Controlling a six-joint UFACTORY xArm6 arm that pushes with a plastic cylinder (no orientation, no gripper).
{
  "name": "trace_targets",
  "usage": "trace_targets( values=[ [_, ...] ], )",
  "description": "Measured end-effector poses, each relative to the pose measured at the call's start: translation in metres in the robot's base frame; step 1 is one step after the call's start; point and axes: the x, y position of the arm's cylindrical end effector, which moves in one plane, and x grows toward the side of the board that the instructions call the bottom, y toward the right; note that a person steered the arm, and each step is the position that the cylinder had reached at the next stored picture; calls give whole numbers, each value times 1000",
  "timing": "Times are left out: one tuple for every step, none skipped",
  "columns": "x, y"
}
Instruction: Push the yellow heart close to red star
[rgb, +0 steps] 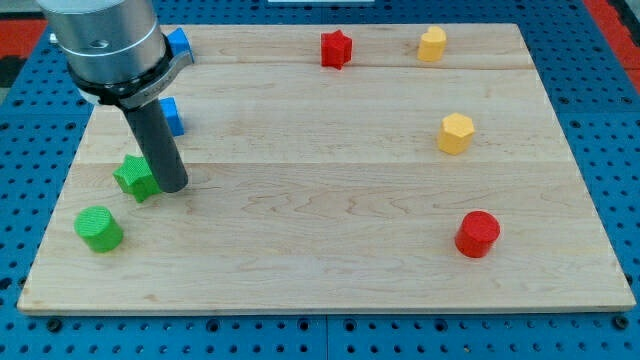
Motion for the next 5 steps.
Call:
trace_targets(
  values=[
    [-33,43],
    [-96,128],
    [-137,214],
    [-166,297],
    [-191,383]
  ],
)
